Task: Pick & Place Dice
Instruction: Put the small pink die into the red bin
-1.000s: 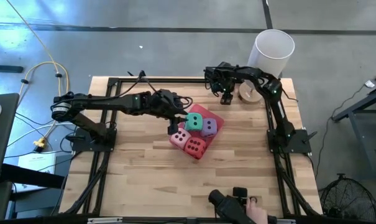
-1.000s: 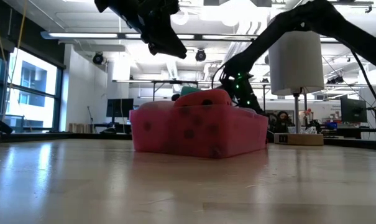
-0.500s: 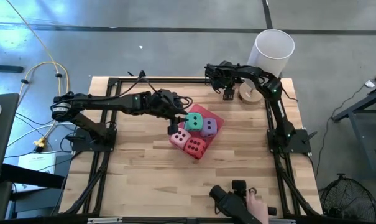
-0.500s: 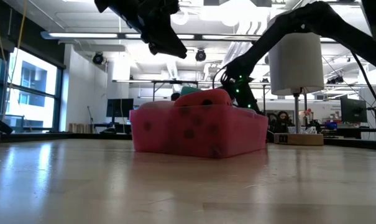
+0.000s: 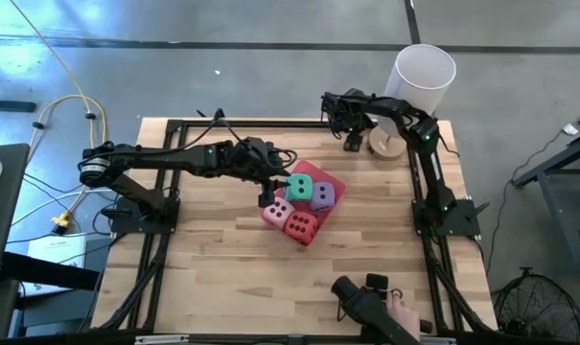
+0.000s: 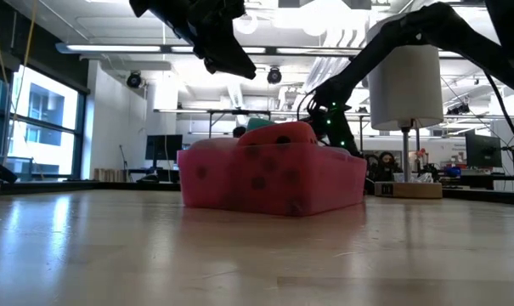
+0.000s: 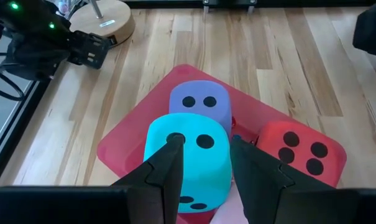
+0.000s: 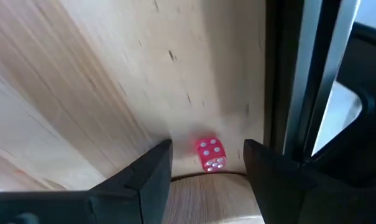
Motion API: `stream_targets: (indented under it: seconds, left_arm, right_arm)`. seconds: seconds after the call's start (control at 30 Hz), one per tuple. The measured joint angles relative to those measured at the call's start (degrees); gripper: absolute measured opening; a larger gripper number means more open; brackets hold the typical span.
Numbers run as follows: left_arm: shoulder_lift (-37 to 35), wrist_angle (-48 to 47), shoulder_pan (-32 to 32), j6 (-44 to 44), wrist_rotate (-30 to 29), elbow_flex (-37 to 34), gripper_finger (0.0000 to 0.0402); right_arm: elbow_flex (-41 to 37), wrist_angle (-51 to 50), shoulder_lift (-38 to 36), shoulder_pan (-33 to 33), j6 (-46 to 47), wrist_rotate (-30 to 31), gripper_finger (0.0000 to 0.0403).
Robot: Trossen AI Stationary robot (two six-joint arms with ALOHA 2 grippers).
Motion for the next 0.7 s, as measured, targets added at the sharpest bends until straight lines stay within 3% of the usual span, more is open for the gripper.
stream_targets:
  seconds: [0.23, 0.4, 0.7]
  left_arm:
    - [0.0, 0.0, 0.0, 0.0, 0.0, 0.0, 0.0127]
    - [0.0, 1.0, 0.0, 0.0, 0.0, 0.0, 0.0127]
    - [0.0, 1.5, 0.0, 0.0, 0.0, 0.0, 0.0127]
  right_arm:
    - [0.1, 0.5, -0.1, -1.7, 2.6, -7.6, 0.0192]
    - [0.0, 0.3, 0.0, -1.6, 3.8, -8.4, 0.0181]
    - [-0.1, -0.3, 0.1, -1.3, 3.6, -9.5, 0.0067]
